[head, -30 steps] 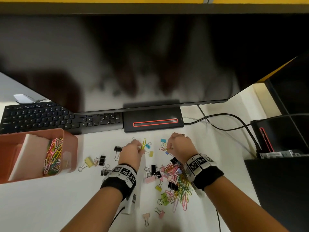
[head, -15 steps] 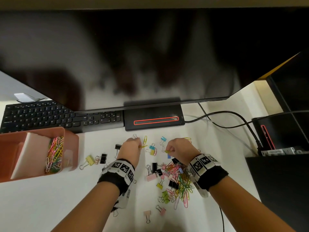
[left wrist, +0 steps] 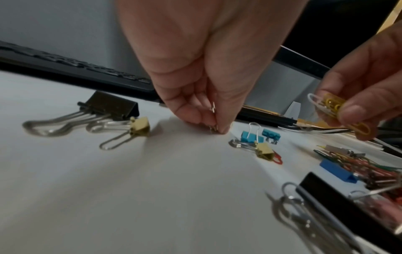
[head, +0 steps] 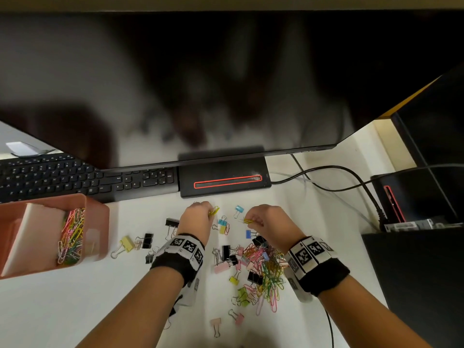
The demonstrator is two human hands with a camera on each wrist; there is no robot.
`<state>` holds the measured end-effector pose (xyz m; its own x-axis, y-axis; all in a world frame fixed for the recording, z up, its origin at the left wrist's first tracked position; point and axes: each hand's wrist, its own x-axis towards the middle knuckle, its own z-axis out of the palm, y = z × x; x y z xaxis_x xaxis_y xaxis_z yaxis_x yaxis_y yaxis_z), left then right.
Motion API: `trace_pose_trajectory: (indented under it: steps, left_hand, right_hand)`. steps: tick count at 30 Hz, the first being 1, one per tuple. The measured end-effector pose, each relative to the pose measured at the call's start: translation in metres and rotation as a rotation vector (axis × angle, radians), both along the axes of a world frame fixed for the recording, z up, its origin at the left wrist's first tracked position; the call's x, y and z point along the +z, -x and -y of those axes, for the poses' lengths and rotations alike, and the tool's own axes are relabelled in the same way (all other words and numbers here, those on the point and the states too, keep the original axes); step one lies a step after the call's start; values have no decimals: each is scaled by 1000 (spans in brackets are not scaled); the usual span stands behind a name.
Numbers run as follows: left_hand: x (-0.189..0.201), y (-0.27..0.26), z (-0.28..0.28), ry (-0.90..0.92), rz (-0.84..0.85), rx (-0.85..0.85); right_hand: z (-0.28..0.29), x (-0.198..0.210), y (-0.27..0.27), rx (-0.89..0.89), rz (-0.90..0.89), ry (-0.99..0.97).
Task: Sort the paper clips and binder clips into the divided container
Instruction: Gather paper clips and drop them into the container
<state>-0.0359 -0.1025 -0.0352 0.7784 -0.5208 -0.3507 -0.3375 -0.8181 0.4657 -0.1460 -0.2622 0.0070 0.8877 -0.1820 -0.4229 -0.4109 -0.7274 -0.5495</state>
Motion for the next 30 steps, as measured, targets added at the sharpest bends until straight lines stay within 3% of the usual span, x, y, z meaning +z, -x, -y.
trace_pose_trajectory:
  steps: [7,12,16,20,25,30]
  left_hand:
    - [-5,-8,9,-216,9,-157]
    - [-2,-6,6,-224,-7,-212]
    - [22,2,-15,12,-56,-81]
    - [76,5,-70,266,58,105]
    - [122,-42,-176,196,193,345]
    - [110,-88,-235,-18,141,377]
  right_hand:
    - [-5,3,8,21,-17,-9]
    - [-13,3,20,1,24,3]
    - [-21,5,26,-9,43,4]
    - [-46,22,15,1,115,-4]
    - [-123,62,-49,127,258,-66]
    - [-229,77,-134,213,312,-102]
